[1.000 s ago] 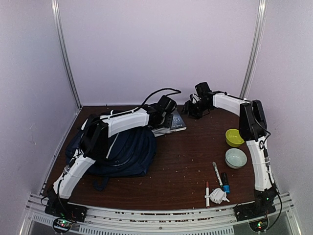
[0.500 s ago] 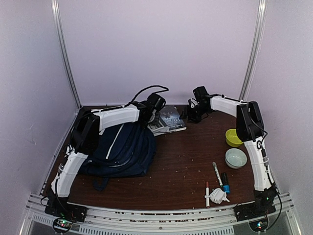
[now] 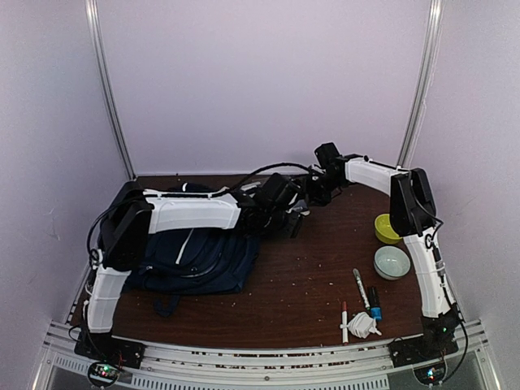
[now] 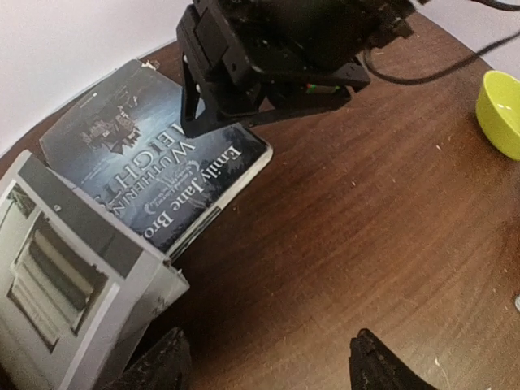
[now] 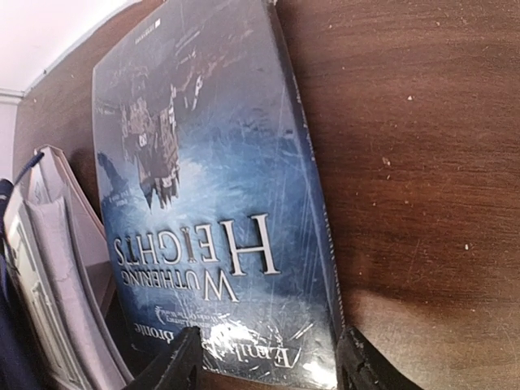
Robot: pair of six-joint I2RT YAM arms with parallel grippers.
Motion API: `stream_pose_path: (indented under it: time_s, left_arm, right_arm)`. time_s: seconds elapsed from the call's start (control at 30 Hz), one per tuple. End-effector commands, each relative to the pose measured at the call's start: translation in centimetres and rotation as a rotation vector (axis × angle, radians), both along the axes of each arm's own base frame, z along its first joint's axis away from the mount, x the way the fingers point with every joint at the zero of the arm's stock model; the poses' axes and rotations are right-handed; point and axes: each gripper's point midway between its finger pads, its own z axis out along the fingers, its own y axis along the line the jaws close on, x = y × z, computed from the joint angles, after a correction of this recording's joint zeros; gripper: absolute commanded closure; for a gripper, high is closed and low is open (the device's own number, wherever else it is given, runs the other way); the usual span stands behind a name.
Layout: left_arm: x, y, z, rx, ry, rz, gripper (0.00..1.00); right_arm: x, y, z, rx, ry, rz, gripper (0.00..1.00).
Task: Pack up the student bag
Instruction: Move the book to the center of the board.
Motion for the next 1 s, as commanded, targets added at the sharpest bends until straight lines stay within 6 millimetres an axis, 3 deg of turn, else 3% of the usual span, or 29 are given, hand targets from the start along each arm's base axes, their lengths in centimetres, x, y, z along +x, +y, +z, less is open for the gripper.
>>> stream_pose_path:
  time_s: [0.0, 0.13, 0.23, 0.43, 0.53, 0.67, 0.73, 0.83, 0.97]
  left_arm:
    - [2.5, -0.3, -3.2, 0.043, 0.049, 0.04, 0.29]
    - [3.5, 1.6, -5.9, 0.133, 0.092, 0.074, 0.28]
    - [4.2, 4.8, -8.3, 0.157, 0.191, 0.108, 0.3]
    - [7.6, 9.9, -8.2, 0.17, 0.191, 0.234, 0.29]
    - [8.8, 10.9, -8.4, 0.077, 0.27, 0.267, 0.44]
    - [10.1, 12.4, -7.7, 0.053, 0.273, 0.324, 0.41]
    - [10.7, 11.7, -7.1, 0.004, 0.262, 0.301, 0.4]
    - [11.1, 8.0, -5.4, -0.142, 0.264, 0.164, 0.4]
    - [12.0, 5.7, -4.6, -0.284, 0.296, 0.143, 0.39]
  right_arm:
    - [1.4, -0.2, -0.6, 0.088, 0.023, -0.074, 0.42]
    - [2.0, -0.3, -0.6, 0.126, 0.04, -0.114, 0.41]
    - [2.1, -0.3, -0.8, 0.137, 0.057, -0.129, 0.41]
    - [2.5, -0.5, -0.9, 0.145, 0.067, -0.183, 0.4]
    - [2.5, -0.1, -0.9, 0.153, 0.076, -0.192, 0.4]
    - [1.7, 1.5, -1.0, 0.166, 0.09, -0.174, 0.4]
    - [1.6, 1.9, -1.0, 0.174, 0.095, -0.173, 0.4]
    - [1.3, 2.2, -1.2, 0.18, 0.103, -0.164, 0.4]
    - [0.8, 2.1, -1.3, 0.173, 0.107, -0.159, 0.4]
